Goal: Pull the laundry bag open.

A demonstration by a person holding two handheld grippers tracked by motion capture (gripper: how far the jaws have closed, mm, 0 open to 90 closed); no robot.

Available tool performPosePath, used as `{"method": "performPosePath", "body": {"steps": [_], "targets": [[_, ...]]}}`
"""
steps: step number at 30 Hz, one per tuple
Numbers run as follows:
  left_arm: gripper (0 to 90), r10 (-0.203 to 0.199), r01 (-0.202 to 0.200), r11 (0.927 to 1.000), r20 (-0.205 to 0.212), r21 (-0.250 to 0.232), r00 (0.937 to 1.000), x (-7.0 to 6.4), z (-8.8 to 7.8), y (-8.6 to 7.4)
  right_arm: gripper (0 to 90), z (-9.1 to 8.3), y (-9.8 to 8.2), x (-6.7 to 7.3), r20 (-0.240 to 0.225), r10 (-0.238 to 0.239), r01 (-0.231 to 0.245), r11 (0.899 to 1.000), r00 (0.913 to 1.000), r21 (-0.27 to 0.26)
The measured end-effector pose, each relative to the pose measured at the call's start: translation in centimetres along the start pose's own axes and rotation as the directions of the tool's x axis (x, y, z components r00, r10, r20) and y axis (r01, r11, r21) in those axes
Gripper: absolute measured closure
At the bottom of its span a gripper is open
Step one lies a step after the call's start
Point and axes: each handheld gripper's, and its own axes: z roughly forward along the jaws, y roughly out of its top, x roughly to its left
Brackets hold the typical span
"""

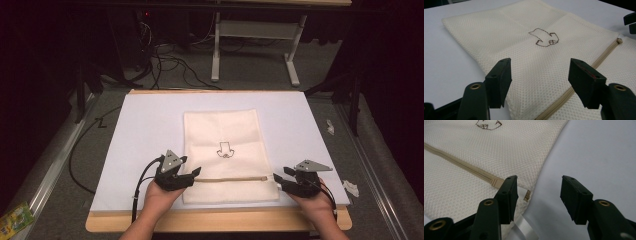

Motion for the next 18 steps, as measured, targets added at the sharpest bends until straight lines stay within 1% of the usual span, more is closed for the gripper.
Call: {"method": "performPosePath", "body": {"steps": [1,3,4,8,9,10,11,12,13,15,16,17,18], "targets": [[35.4,0.0,0.0,1.0,0.0,0.0,1.0,0.0,0.0,0.0,49.1,0.0,0.0,0.0,0.0,0.0,0.0,1.0,1.0,0.0],[35.0,0.019,-0.019,0.9998,-0.004,0.009,0.9998,-0.1,0.1,0.0,49.4,0.1,0.1,-0.1,0.004,0.009,-0.009,1.0,1.0,0.0],[34.8,0.023,-0.023,0.9997,-0.003,0.008,0.9997,-0.1,0.0,0.0,48.8,0.2,0.1,-0.2,0.002,0.021,-0.021,1.0,0.9998,0.004],[34.8,0.024,-0.024,0.9997,-0.007,-0.002,0.9997,-0.2,-0.4,0.0,49.4,0.5,0.2,-0.1,0.011,0.022,-0.022,1.0,0.9997,0.013],[34.8,0.026,-0.026,0.9997,-0.011,-0.004,0.9996,-0.2,-0.5,0.0,49.7,0.5,0.2,-0.1,0.008,0.024,-0.025,1.0,0.9997,0.015],[34.9,0.027,-0.027,0.9996,-0.014,-0.003,0.9995,-0.2,-0.5,0.0,50.1,0.6,0.2,-0.1,-0.005,0.024,-0.024,1.0,0.9997,0.016],[34.9,0.027,-0.027,0.9996,-0.014,-0.003,0.9995,-0.2,-0.5,0.0,50.1,0.6,0.2,-0.1,-0.005,0.024,-0.024,1.0,0.9997,0.016],[34.9,0.028,-0.028,0.9996,-0.022,0.003,0.9994,-0.3,-0.7,0.0,51.6,0.8,0.3,0.0,-0.014,0.031,-0.031,0.999,0.9994,0.02],[35.0,0.021,-0.021,0.9998,-0.022,0.0,0.9995,-0.4,-0.7,0.0,51.9,0.9,0.3,-0.1,-0.02,0.031,-0.03,0.999,0.9993,0.026],[35.4,0.018,-0.018,0.9998,-0.021,-0.004,0.9996,-0.4,-0.8,0.0,52.8,1.1,0.3,0.0,-0.025,0.035,-0.034,0.999,0.9991,0.035],[35.4,0.022,-0.022,0.9998,-0.019,-0.002,0.9996,-0.7,-0.9,0.0,53.5,1.4,0.2,0.1,-0.042,0.039,-0.037,0.998,0.9984,0.05],[35.4,0.022,-0.022,0.9998,-0.019,-0.002,0.9996,-0.7,-0.9,0.0,53.5,1.4,0.2,0.1,-0.042,0.039,-0.037,0.998,0.9984,0.05],[35.3,0.025,-0.025,0.9997,-0.022,0.0,0.9995,-0.8,-0.8,0.0,54.4,1.5,0.1,0.2,-0.049,0.04,-0.037,0.997,0.998,0.064]]}}
